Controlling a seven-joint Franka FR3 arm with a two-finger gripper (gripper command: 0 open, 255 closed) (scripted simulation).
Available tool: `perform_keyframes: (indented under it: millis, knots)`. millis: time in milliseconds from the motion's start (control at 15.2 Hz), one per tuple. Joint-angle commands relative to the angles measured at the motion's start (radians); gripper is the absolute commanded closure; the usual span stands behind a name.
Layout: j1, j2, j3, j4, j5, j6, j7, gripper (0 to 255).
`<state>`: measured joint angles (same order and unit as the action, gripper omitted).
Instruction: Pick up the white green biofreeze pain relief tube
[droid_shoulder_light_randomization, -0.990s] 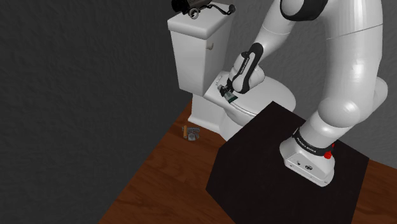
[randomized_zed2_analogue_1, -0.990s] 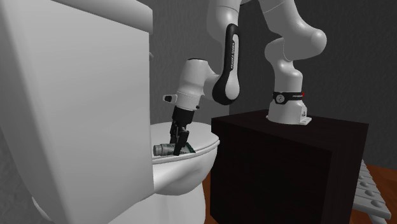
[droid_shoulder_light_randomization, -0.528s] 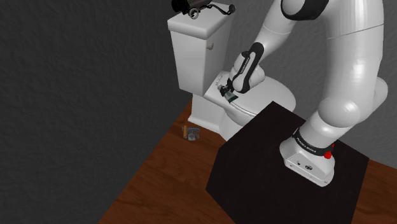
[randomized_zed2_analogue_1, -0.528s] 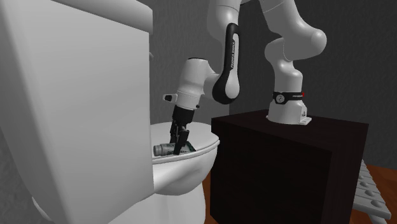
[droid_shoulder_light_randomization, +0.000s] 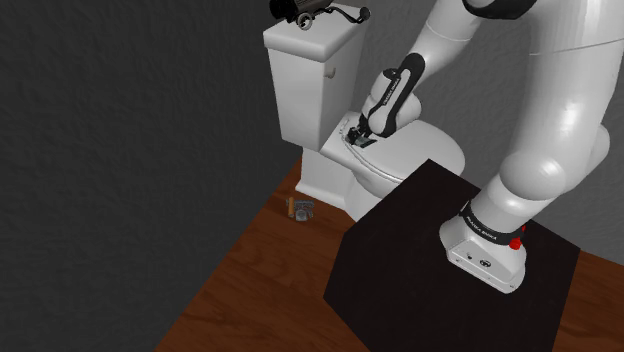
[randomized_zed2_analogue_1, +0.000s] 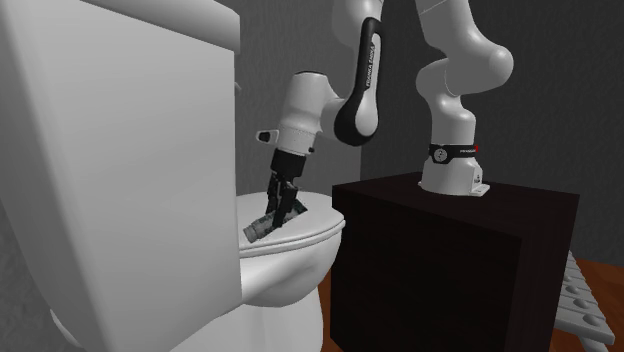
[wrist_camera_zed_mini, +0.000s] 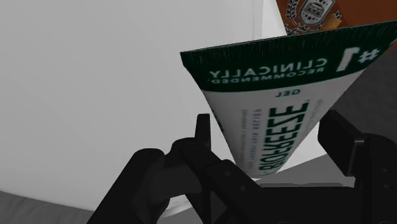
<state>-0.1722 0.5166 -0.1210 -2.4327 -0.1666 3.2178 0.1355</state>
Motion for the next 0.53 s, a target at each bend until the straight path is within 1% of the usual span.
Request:
perform_keyframes:
  millis: [0, 330, 462]
  knots:
    - [-0.005, -0.032, 0.004, -0.006, -0.002, -0.027, -0.003, 255]
    - [-0.012, -0.112, 0.011, -0.029, -0.003, -0.083, -0.009, 255]
    - [-0.013, -0.115, 0.011, -0.029, -0.003, -0.085, -0.009, 255]
